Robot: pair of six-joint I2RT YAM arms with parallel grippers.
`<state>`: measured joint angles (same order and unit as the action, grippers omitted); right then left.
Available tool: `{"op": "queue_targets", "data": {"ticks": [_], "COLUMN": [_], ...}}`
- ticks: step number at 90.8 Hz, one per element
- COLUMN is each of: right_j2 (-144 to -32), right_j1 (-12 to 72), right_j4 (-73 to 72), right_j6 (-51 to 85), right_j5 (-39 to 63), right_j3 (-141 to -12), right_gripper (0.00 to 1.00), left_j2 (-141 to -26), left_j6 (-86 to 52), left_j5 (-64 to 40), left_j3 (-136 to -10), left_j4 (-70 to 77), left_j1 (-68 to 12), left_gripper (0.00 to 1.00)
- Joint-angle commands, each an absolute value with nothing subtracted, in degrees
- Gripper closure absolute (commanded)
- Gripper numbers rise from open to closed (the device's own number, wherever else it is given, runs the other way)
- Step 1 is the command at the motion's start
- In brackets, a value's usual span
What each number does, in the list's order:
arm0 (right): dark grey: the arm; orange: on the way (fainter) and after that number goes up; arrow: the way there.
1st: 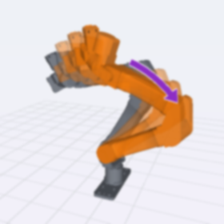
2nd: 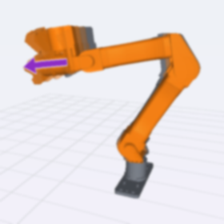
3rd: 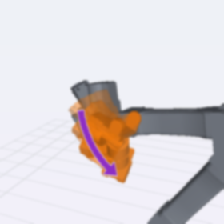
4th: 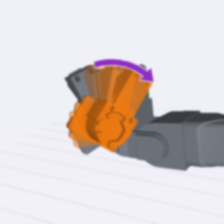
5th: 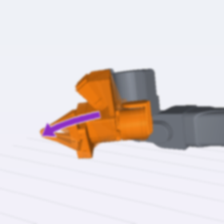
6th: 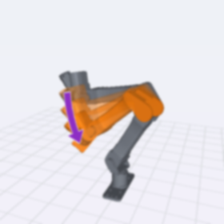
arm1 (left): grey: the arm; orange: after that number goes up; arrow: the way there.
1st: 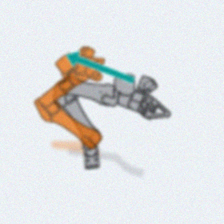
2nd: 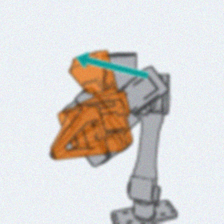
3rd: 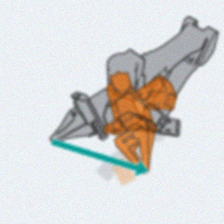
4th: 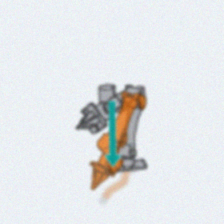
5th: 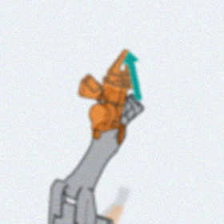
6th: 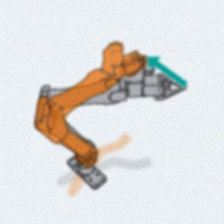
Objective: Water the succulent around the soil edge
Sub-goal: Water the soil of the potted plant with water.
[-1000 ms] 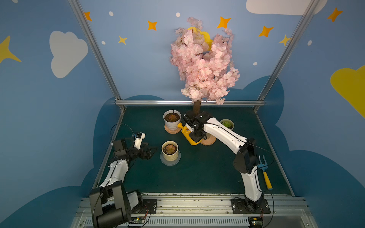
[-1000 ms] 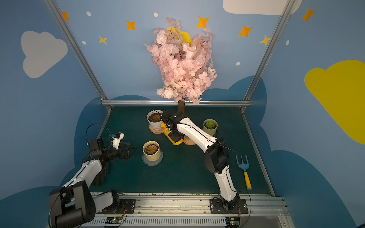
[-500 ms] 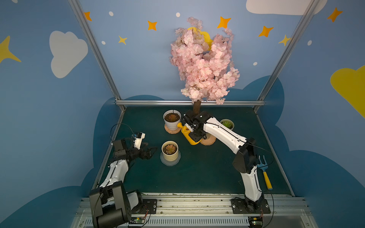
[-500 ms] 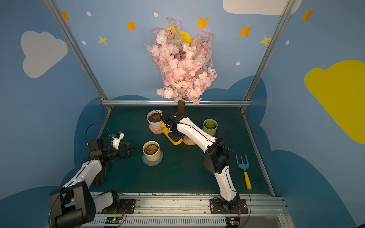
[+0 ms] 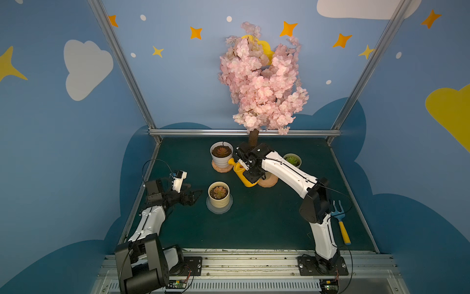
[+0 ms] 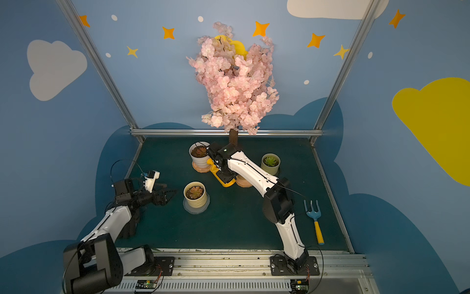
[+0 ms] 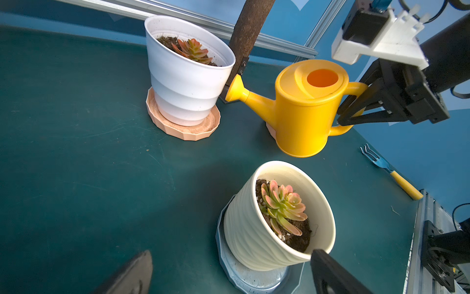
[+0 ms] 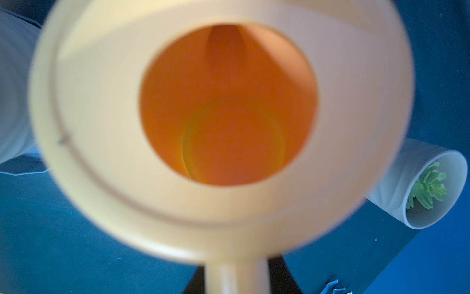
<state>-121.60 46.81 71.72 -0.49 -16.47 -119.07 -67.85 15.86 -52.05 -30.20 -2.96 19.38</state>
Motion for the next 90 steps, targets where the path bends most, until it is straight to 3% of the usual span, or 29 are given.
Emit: {"op": "queue_targets", "data": {"ticks": [1, 90], "right_j2": [-122.1, -121.8], "right_j1": [46.4, 46.1], "right_j4": [72.8, 72.6], "right_j6": [-0.7, -0.8], "right_j5": [-16.8, -16.2], "right_j3": [-121.1, -121.1], "right_gripper": [1.00, 1.00], "left_j2": [-67.5, -67.6], "left_j6": [15.8, 15.8], "left_j5": [-52.8, -52.7], "left_j3": [-29.6, -29.6], "left_j4": [-2.6, -2.5], "left_j1": [19.3, 19.3], "left_gripper": [0.00, 0.00]}}
